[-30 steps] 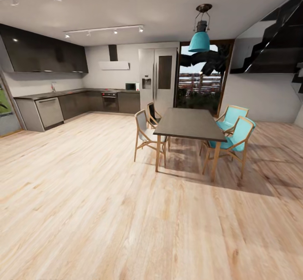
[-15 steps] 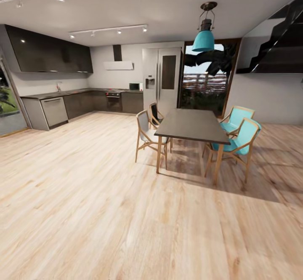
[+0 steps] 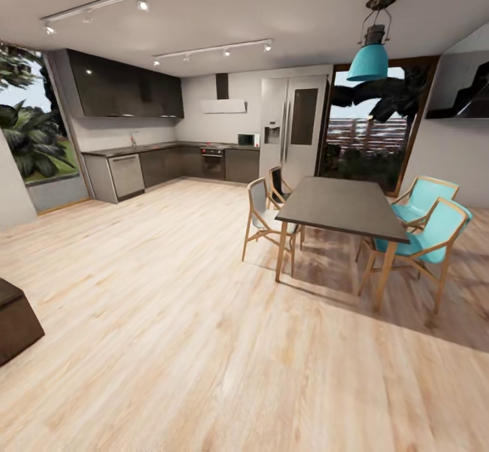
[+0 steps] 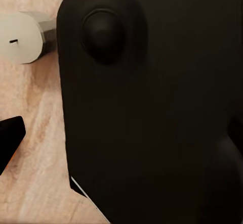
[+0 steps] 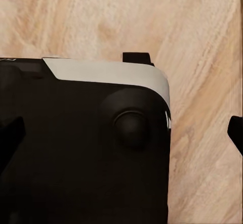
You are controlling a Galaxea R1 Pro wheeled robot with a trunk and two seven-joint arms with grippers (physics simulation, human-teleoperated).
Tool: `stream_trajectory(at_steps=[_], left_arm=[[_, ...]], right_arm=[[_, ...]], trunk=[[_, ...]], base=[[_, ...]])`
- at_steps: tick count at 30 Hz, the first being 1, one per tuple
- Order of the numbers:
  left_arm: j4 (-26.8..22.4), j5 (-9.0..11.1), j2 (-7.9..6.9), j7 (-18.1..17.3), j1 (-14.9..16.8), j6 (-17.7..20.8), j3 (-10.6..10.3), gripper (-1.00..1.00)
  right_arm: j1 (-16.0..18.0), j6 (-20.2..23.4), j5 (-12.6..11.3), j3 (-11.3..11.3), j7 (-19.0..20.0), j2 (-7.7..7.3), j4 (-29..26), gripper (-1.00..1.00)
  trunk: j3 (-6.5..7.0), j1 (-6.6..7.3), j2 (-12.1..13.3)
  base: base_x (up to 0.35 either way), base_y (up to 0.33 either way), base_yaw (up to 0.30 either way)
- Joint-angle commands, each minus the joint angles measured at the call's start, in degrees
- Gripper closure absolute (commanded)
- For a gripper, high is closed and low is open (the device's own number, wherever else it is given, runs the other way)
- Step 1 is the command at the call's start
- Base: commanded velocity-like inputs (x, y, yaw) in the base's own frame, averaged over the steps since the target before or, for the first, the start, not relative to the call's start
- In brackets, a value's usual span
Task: Place each of the two pumpkins and all three candles from the living room inside a cabinet in the living room (use any cabinet), then make sure every cabinet is closed, and position the cauldron so it is next to a table in the living room.
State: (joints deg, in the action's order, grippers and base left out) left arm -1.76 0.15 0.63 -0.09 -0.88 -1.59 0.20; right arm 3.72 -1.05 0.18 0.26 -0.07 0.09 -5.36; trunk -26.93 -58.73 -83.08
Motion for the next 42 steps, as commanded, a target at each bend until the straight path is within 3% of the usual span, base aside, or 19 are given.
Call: stream_trajectory(at_steps=[1,12,42], left_arm=[[0.0,0.0,0.09,0.1,0.0,-0.3,0.0,-1.0],[0.0,-0.1,0.24,0.3,0.0,-1.0,0.0,-1.0],[0.0,0.2,0.05,0.3,0.0,-1.2,0.2,-1.0]], right_arm=[[0.0,0.0,0.0,0.0,0.0,0.0,0.0,-1.0],[0.0,0.0,0.0,0.0,0.0,0.06,0.0,-1.0],[0.0,-0.1,-0.1,-0.2,0.1,-0.1,0.5,-1.0]], trunk=[[0.0,0.0,0.0],[0.0,0.0,0.0],[-0.43,0.0,0.0]], base=[[0.0,-0.265,0.286],[0.0,-0.268,0.286],[0.0,-0.006,0.275]])
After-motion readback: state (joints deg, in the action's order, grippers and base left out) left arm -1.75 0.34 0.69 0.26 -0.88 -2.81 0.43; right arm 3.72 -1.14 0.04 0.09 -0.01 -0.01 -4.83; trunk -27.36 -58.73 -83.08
